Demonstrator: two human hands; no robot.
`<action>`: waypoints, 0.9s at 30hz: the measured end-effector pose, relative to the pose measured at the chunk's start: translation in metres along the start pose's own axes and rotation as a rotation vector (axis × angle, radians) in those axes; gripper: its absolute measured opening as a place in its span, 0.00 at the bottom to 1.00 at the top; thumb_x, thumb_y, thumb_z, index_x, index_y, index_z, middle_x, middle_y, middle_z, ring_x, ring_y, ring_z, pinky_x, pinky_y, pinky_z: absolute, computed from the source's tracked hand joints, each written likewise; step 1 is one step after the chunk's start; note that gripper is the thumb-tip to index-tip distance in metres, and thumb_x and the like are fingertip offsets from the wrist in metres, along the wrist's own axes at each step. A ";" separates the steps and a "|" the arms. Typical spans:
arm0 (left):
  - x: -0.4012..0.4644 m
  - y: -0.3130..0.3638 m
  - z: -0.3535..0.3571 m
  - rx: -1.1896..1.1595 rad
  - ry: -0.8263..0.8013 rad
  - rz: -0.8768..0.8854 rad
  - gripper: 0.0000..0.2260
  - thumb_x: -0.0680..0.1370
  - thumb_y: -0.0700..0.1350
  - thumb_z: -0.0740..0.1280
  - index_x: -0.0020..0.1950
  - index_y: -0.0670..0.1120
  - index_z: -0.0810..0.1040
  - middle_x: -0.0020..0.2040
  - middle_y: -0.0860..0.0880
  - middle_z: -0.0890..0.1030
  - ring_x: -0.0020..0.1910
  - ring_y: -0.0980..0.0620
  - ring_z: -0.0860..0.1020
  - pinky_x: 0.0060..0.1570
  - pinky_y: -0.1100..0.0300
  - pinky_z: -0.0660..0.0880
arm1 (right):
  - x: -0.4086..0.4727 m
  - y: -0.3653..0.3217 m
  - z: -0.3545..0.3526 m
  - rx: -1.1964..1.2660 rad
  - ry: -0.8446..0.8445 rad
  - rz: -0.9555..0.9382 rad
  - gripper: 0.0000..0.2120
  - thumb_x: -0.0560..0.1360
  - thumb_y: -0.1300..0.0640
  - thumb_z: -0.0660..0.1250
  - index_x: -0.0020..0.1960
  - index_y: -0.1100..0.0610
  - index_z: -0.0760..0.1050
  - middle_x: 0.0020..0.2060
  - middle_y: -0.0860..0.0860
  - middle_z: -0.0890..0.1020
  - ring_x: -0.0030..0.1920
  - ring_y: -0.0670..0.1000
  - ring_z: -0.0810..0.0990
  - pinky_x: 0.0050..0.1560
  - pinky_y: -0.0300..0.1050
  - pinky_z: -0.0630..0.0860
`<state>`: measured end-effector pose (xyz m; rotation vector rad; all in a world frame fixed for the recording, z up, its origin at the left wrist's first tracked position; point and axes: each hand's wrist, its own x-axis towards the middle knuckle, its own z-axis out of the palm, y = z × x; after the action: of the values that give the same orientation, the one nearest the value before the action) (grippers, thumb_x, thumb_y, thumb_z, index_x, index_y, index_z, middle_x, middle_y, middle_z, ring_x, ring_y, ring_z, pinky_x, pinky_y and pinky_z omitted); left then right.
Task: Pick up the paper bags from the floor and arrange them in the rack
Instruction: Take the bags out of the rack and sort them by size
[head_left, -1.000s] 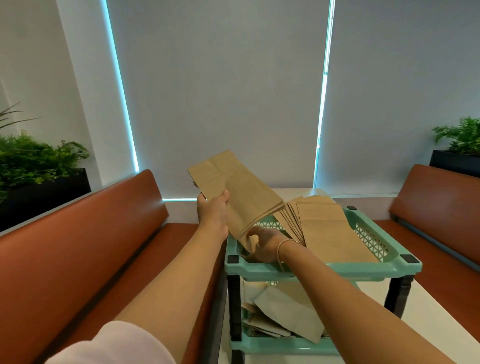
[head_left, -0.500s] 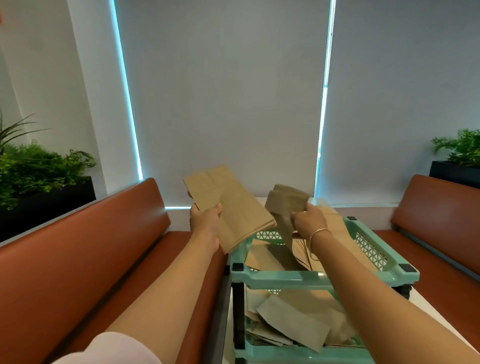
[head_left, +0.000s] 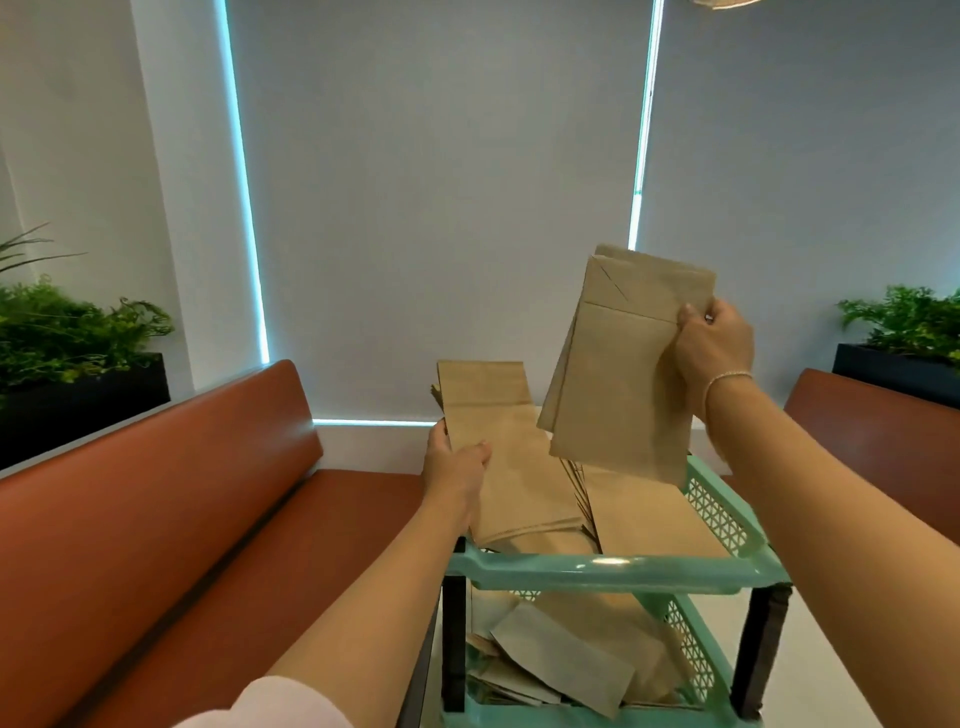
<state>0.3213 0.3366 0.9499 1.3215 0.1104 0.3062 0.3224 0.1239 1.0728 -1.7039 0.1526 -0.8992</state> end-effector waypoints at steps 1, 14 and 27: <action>0.000 -0.001 0.000 -0.001 -0.021 -0.008 0.16 0.76 0.36 0.66 0.62 0.48 0.70 0.52 0.48 0.79 0.51 0.46 0.79 0.52 0.47 0.78 | 0.002 0.003 0.001 0.027 -0.031 0.038 0.14 0.78 0.57 0.58 0.58 0.64 0.75 0.49 0.58 0.79 0.50 0.54 0.75 0.54 0.48 0.73; -0.003 -0.005 -0.003 0.088 -0.178 0.028 0.11 0.79 0.47 0.64 0.62 0.50 0.75 0.54 0.48 0.82 0.52 0.49 0.81 0.54 0.47 0.78 | -0.055 0.082 0.082 -0.169 -0.193 0.287 0.17 0.77 0.50 0.60 0.55 0.60 0.79 0.54 0.58 0.81 0.56 0.60 0.77 0.60 0.51 0.72; -0.004 -0.005 -0.001 0.248 -0.216 0.062 0.22 0.82 0.57 0.49 0.72 0.49 0.66 0.67 0.53 0.71 0.67 0.50 0.69 0.69 0.51 0.65 | -0.067 0.090 0.099 -0.356 -0.343 0.224 0.18 0.79 0.47 0.57 0.60 0.58 0.76 0.58 0.56 0.79 0.60 0.59 0.74 0.60 0.48 0.68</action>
<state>0.3177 0.3349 0.9441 1.5984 -0.0779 0.2047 0.3692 0.2047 0.9557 -2.0959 0.2794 -0.4199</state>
